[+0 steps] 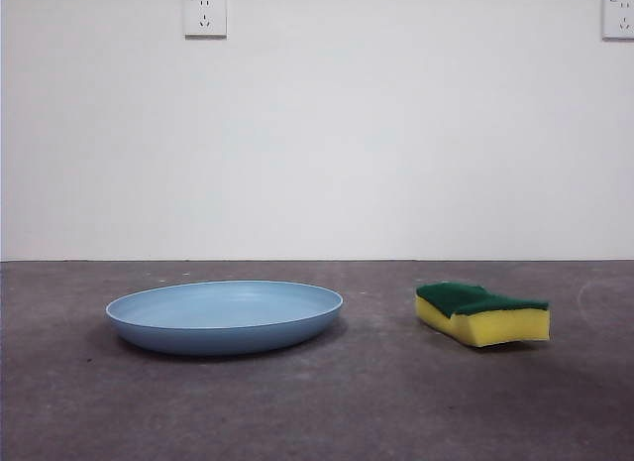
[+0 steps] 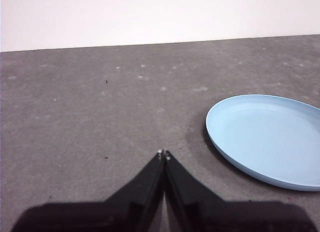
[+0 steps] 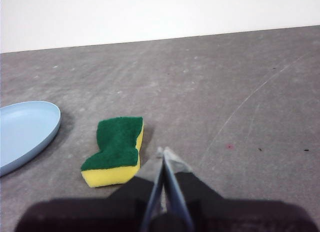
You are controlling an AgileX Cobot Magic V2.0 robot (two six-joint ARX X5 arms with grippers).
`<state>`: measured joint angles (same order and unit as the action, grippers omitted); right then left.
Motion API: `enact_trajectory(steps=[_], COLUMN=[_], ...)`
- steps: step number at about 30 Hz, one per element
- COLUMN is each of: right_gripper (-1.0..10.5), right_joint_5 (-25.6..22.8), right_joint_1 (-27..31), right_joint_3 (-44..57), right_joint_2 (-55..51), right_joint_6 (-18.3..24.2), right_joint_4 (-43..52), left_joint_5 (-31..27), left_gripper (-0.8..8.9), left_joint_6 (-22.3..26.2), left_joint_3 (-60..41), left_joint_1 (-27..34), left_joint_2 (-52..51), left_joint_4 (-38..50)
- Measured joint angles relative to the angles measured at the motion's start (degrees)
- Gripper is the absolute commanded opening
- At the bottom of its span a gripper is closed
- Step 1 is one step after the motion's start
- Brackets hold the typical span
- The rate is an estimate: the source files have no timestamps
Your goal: Pick up the plate,pick up the cloth,clean the plate with the cloth
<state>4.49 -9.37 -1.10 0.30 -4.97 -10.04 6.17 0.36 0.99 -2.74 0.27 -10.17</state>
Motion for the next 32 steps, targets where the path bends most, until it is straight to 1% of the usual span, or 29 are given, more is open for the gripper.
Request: enact_trajectory(steps=[7,32], right_gripper=[0.0,0.0], right_joint_5=[-1.46,-1.51], right_joint_1=[0.0,0.0], right_joint_3=[0.0,0.0], right_joint_2=[0.0,0.02], right_joint_6=[-0.02,0.0], right_joint_4=[-0.11,-0.13], left_joint_5=[0.0,0.0], left_gripper=[-0.02,-0.01], left_joint_6=[0.0,0.0], left_joint_3=[0.0,0.0], left_joint_1=[0.0,0.0], left_joint_2=[0.0,0.0], left_joint_4=[0.0,0.0])
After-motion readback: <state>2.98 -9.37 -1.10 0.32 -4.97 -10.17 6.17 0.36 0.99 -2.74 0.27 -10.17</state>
